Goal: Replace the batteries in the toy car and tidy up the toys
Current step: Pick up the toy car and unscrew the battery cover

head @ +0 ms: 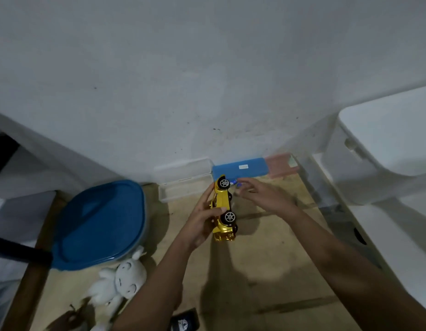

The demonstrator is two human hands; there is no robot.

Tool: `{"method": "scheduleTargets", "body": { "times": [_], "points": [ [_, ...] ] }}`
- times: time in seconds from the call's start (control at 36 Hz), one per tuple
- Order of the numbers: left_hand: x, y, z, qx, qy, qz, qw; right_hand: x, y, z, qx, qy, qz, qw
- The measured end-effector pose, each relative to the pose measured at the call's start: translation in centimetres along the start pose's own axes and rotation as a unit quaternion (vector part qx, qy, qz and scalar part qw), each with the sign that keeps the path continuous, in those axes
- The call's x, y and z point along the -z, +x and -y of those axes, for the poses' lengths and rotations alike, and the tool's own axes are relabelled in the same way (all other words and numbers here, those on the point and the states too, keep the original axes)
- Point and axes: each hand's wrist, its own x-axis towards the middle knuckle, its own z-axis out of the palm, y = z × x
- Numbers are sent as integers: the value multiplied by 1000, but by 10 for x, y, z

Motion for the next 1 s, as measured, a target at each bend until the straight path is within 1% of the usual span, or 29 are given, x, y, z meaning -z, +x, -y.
{"method": "scheduleTargets", "body": {
  "times": [0.08, 0.17, 0.25, 0.36, 0.47, 0.56, 0.64, 0.72, 0.81, 0.89, 0.94, 1.0],
  "points": [
    [2, -7, -6, -12, -27, 18, 999, -9, 5, 14, -5, 23, 62, 998],
    [1, -11, -11, -23, -29, 24, 999, -13, 9, 18, -8, 54, 84, 995],
    [1, -13, -15, -16, 23, 39, 999, -14, 13, 18, -12, 75, 87, 993],
    [3, -11, -16, -16, 129, 85, 988, -13, 17, 13, -18, 125, 90, 988],
    [2, -12, -19, -13, 220, 117, 968, -8, 17, 9, -13, 107, 85, 990],
    [2, -13, -21, -10, 247, 107, 963, -5, 17, 6, -13, 89, 91, 992],
    [4, -13, -22, -32, 267, 84, 959, -3, 17, 7, -5, 81, 94, 992],
    [6, -12, -20, -45, 287, 65, 955, -2, 16, 14, 2, 73, 81, 994],
    [6, -10, -17, -52, 279, 31, 958, -3, 19, 19, 10, 41, 66, 997],
    [4, -12, -15, -64, 271, 1, 960, -3, 21, 22, 5, 65, 60, 996],
    [3, -16, -15, -68, 299, 8, 952, -2, 22, 24, 8, 78, 56, 995],
    [2, -22, -18, -71, 321, 36, 944, -2, 21, 27, 15, 61, 58, 996]
  ]
}}
